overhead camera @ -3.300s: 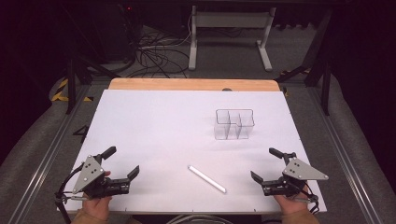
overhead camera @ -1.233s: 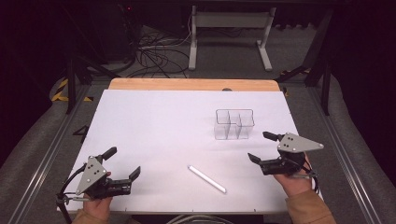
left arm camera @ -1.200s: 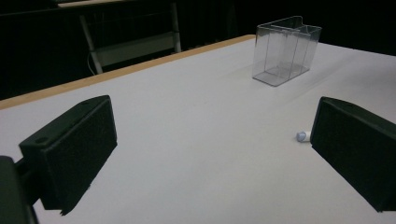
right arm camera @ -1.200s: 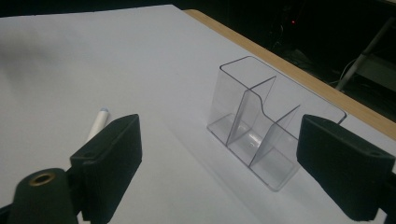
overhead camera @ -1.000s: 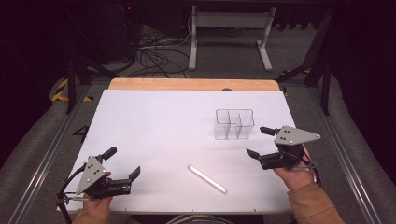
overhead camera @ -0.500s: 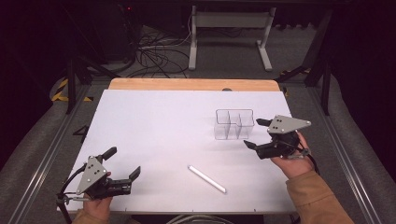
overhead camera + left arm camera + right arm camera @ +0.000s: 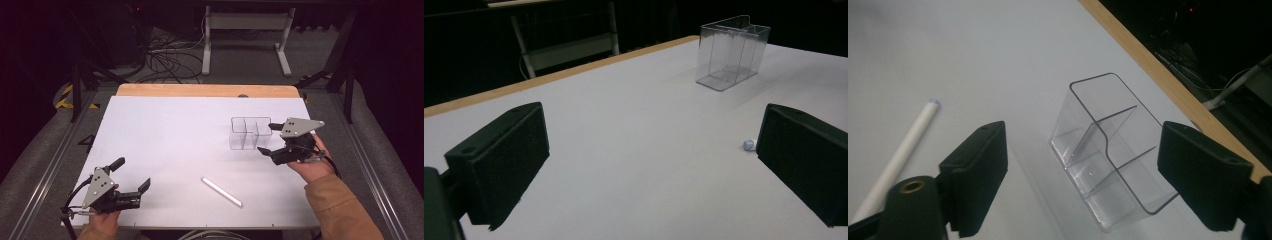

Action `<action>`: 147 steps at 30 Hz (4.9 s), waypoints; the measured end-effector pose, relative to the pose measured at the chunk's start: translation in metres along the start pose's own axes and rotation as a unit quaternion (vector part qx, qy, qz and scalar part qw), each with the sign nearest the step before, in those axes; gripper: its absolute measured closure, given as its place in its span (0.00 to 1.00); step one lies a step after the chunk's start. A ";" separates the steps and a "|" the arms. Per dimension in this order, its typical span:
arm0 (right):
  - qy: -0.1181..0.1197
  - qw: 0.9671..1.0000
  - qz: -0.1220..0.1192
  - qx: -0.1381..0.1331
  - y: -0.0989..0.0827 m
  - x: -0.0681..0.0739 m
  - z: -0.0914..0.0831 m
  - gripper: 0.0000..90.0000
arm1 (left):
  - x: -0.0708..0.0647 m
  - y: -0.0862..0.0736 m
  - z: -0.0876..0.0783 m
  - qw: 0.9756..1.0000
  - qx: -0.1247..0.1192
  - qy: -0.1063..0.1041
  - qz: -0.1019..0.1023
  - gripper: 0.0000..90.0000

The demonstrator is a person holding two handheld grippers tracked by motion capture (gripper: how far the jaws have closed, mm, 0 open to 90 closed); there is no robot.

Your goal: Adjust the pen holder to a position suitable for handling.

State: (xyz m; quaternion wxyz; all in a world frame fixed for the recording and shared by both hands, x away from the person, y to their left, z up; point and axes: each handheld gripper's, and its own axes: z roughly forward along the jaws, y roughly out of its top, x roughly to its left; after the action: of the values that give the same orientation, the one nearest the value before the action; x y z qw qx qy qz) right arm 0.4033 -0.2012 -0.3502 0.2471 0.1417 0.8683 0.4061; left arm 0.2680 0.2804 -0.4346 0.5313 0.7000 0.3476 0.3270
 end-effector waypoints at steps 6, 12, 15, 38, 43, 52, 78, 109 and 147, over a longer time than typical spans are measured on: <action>-0.010 0.999 -0.026 0.040 0.003 -0.005 0.011 0.32 | 0.000 0.000 0.000 1.000 0.001 0.000 0.000 0.02; 0.004 0.996 -0.030 0.079 0.009 -0.011 0.026 0.40 | 0.000 0.000 0.001 1.000 0.002 -0.001 0.001 0.02; 0.007 0.995 -0.040 0.088 0.012 -0.011 0.032 0.42 | 0.000 0.000 0.001 1.000 0.003 -0.001 0.000 0.02; 0.043 0.987 -0.023 0.153 0.008 -0.032 0.083 0.56 | 0.000 -0.001 0.001 1.000 0.004 -0.003 0.002 0.02; 0.049 0.985 -0.022 0.166 0.005 -0.032 0.093 0.57 | 0.000 -0.001 0.002 1.000 0.003 -0.003 -0.001 0.02; 0.055 0.980 -0.029 0.188 0.002 -0.028 0.106 0.59 | 0.000 -0.001 0.002 1.000 0.004 -0.003 0.001 0.02; 0.072 0.980 -0.089 0.165 0.025 -0.016 0.091 0.95 | 0.001 -0.001 0.002 1.000 0.003 -0.001 -0.001 0.02; 0.174 0.963 -0.134 0.157 0.097 0.071 0.149 0.94 | 0.000 -0.002 0.005 1.000 0.007 -0.010 -0.001 0.02; 0.113 0.994 0.001 -0.010 0.095 0.073 0.088 0.16 | 0.002 0.000 0.013 1.000 0.012 -0.014 -0.003 0.02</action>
State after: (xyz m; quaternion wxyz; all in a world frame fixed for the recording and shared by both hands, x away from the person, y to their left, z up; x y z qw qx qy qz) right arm 0.3943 -0.0530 -0.3477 0.1481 0.0933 0.8866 0.4282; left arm 0.2792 0.2752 -0.4376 0.5286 0.7097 0.3461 0.3117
